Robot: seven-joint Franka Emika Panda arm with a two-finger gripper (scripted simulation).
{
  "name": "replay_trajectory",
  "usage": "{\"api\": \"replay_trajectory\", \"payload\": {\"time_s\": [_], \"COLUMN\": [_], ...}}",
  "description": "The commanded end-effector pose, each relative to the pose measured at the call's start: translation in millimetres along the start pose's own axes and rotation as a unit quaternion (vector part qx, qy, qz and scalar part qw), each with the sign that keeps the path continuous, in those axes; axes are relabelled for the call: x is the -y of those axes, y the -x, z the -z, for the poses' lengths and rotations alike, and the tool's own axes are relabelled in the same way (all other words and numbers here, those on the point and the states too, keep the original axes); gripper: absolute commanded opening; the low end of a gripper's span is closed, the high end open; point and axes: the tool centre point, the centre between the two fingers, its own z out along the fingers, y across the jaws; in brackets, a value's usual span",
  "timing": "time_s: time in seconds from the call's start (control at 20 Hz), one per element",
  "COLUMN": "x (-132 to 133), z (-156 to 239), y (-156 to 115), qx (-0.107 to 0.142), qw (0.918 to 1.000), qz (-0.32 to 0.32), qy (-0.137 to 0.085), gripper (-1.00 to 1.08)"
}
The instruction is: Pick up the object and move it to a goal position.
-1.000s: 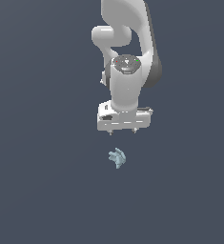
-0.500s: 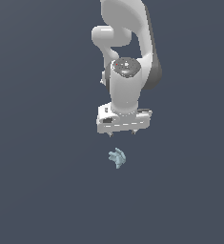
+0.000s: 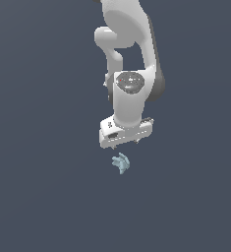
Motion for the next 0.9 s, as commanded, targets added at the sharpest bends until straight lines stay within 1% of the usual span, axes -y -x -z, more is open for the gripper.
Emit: {"api": "replay_trajectory", "payload": {"time_s": [0.0, 0.4, 0.6, 0.85], "x": [-3.4, -13.8, -17.2, -19.8], "z": [-8.5, -34.9, -43.8, -50.5], "y": [-5.1, -19.5, -23.7, -26.6], "qx": [0.002, 0.009, 0.011, 0.012], "qw": [0.9994, 0.9912, 0.9864, 0.9823], "qz": [0.033, 0.132, 0.164, 0.187], "qy": [0.001, 0.003, 0.004, 0.003], "gripper": [1.00, 1.00, 1.00, 1.00]}}
